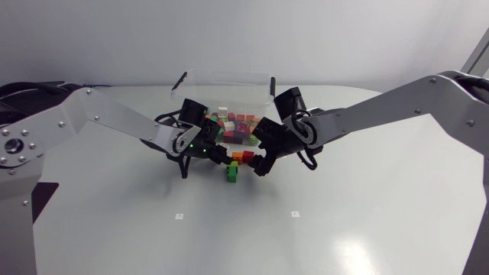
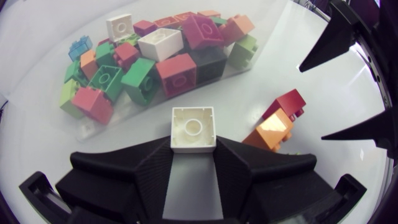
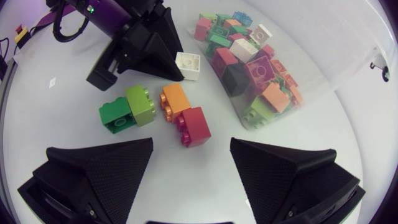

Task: Place the duplo bricks in the container

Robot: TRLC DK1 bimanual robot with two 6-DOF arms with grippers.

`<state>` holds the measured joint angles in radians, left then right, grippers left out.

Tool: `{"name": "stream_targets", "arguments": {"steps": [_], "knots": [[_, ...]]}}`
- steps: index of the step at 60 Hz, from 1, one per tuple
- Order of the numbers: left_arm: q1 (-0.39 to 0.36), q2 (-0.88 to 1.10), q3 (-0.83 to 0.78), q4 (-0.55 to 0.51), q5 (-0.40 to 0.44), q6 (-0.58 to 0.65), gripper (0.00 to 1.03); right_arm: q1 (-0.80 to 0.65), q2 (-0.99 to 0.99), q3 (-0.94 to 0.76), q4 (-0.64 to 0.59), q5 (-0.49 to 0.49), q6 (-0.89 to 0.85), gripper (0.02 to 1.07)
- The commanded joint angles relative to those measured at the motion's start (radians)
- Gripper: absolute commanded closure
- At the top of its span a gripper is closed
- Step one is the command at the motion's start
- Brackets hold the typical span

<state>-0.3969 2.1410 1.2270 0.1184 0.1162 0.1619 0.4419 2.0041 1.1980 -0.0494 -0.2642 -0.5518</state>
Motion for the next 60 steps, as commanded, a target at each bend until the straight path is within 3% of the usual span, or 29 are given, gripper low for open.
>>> {"name": "stream_targets", "arguments": {"steps": [1,17,33,50,60], "knots": [[0.018,-0.047,-0.077,-0.016,0.016,0.027,0.79,-0.005,0.039,0.034,-0.009,-0.01,-0.028,0.17],[0.041,-0.191,-0.199,-0.017,0.057,0.07,0.79,0.001,0.081,0.08,-0.021,-0.027,-0.043,0.18],[0.079,-0.374,-0.251,-0.068,0.114,0.102,0.79,-0.003,0.128,0.14,-0.095,-0.058,-0.083,0.46],[0.136,-0.474,-0.126,-0.164,0.186,0.108,0.79,0.004,0.145,0.152,-0.119,-0.064,-0.094,0.79],[0.15,-0.443,-0.014,-0.178,0.195,0.087,0.79,0.014,0.097,0.109,-0.121,-0.066,-0.086,0.85]]}}
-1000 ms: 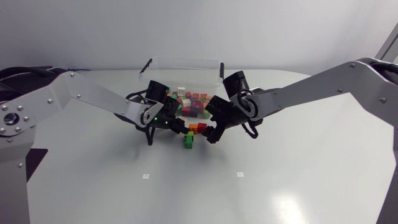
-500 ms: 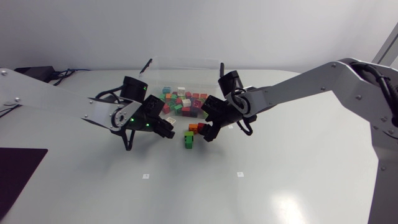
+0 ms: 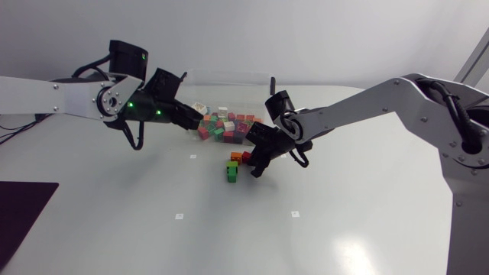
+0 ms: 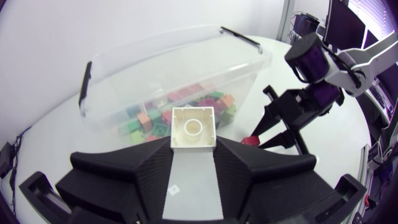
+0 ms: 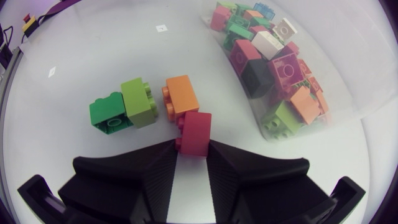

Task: Place the duplo bricks in the container

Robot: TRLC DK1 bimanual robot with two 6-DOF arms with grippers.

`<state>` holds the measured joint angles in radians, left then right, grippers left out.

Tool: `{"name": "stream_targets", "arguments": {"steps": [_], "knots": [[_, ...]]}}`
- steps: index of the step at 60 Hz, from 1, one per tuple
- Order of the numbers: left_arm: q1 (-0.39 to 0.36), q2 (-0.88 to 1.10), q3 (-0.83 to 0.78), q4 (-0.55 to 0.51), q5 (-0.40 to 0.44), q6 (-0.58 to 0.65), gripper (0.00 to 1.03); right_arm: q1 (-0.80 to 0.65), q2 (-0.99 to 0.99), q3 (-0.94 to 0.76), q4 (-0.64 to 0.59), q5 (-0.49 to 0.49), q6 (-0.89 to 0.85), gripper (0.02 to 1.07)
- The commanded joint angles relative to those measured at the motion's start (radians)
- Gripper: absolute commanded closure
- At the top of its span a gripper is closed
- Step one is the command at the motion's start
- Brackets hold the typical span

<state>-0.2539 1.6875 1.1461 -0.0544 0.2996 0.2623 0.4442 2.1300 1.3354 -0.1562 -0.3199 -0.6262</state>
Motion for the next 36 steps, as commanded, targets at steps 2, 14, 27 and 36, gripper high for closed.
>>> {"name": "stream_targets", "arguments": {"steps": [2,14,27,36], "knots": [[0.007,0.02,0.086,-0.005,0.012,-0.015,0.79,0.014,-0.044,-0.041,-0.014,-0.01,-0.01,0.85],[0.005,0.104,0.222,-0.005,0.012,-0.057,0.79,0.021,-0.156,-0.11,-0.014,-0.01,0.01,0.85],[0.007,0.199,0.339,-0.007,0.012,-0.075,0.72,0.042,-0.292,-0.154,-0.029,-0.008,0.039,0.85],[0.018,0.267,0.417,-0.019,0.012,-0.078,0.72,0.048,-0.37,-0.131,-0.078,-0.01,0.057,0.85]]}}
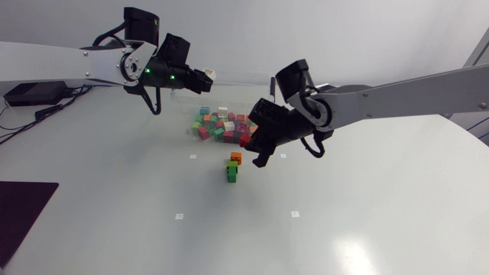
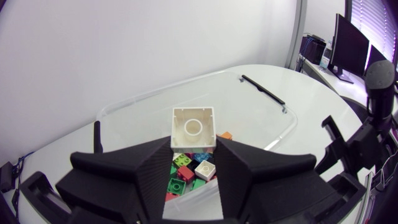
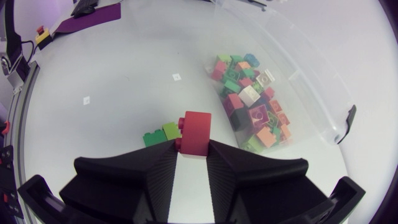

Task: Place the duplo bricks in the container

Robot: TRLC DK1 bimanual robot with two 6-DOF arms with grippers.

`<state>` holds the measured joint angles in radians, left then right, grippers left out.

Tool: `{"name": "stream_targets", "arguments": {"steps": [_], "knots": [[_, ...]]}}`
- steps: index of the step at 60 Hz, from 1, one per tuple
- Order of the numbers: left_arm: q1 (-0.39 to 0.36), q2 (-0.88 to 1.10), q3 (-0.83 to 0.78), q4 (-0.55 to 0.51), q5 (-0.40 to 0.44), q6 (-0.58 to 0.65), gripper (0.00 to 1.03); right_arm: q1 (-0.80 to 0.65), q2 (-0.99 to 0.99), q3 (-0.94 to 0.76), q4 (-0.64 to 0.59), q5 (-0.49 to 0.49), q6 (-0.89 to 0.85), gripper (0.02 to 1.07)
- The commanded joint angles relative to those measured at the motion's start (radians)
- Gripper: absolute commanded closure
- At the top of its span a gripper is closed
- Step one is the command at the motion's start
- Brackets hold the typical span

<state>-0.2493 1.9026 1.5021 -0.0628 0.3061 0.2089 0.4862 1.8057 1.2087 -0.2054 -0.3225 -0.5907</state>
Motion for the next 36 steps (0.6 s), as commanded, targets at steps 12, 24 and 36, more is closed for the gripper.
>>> {"name": "stream_targets", "arguments": {"steps": [12,24,36], "knots": [[0.018,0.122,0.144,-0.051,0.004,-0.019,0.22,0.002,-0.103,0.054,-0.058,-0.007,0.051,0.85],[0.019,0.092,0.125,-0.1,0.004,0.027,0.06,-0.021,-0.103,0.126,-0.052,-0.013,0.097,0.85],[0.027,-0.027,-0.016,-0.123,0.031,0.122,0.06,-0.038,-0.057,0.207,-0.028,-0.012,0.146,0.85]]}}
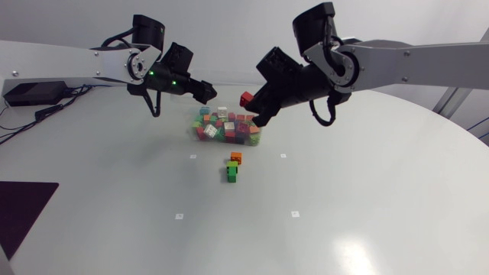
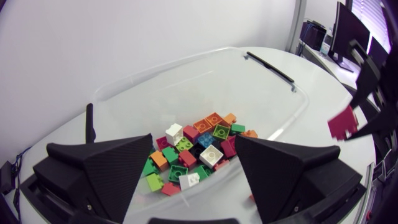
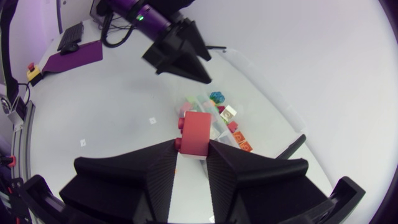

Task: Place the duplo bricks in the container

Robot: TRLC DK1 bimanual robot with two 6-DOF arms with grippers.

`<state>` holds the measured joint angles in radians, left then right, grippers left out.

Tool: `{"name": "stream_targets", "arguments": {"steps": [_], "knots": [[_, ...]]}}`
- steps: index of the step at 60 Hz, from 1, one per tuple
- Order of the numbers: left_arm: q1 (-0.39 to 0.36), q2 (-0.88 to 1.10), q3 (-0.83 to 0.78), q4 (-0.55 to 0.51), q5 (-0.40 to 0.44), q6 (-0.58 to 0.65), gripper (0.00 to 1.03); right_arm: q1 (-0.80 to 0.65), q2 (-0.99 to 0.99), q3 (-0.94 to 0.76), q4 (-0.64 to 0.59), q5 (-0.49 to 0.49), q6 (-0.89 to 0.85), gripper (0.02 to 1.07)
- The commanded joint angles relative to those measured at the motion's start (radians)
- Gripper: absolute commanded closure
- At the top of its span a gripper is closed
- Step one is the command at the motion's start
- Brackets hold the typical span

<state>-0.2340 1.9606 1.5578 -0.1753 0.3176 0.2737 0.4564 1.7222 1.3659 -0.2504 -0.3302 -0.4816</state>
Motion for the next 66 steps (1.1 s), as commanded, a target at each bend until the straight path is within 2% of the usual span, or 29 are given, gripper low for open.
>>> {"name": "stream_targets", "arguments": {"steps": [1,15,24,46,57,59,63,65,66], "knots": [[0.012,-0.095,-0.084,-0.012,0.02,0.071,0.06,-0.012,0.033,0.059,0.019,-0.004,0.041,0.85],[0.021,-0.206,-0.228,-0.093,0.109,0.188,0.06,-0.016,0.105,0.16,0.036,0.01,0.086,0.85],[0.015,-0.246,-0.306,-0.116,0.127,0.257,0.06,-0.016,0.162,0.228,0.039,0.02,0.109,0.85],[-0.088,-0.233,-0.473,-0.125,0.13,0.476,0.06,-0.041,0.301,0.358,0.042,0.051,0.156,0.85],[-0.14,-0.149,-0.484,-0.122,0.13,0.565,0.06,-0.051,0.35,0.406,0.042,0.062,0.167,0.84],[-0.148,-0.135,-0.482,-0.118,0.129,0.576,0.06,-0.051,0.358,0.412,0.042,0.069,0.167,0.81],[-0.154,-0.109,-0.478,-0.082,0.129,0.584,0.06,-0.051,0.366,0.426,0.042,0.076,0.169,0.68],[-0.154,-0.094,-0.473,-0.061,0.129,0.584,0.06,-0.051,0.369,0.432,0.04,0.08,0.169,0.58],[-0.153,-0.078,-0.466,-0.046,0.129,0.585,0.06,-0.051,0.372,0.438,0.034,0.082,0.169,0.43]]}}
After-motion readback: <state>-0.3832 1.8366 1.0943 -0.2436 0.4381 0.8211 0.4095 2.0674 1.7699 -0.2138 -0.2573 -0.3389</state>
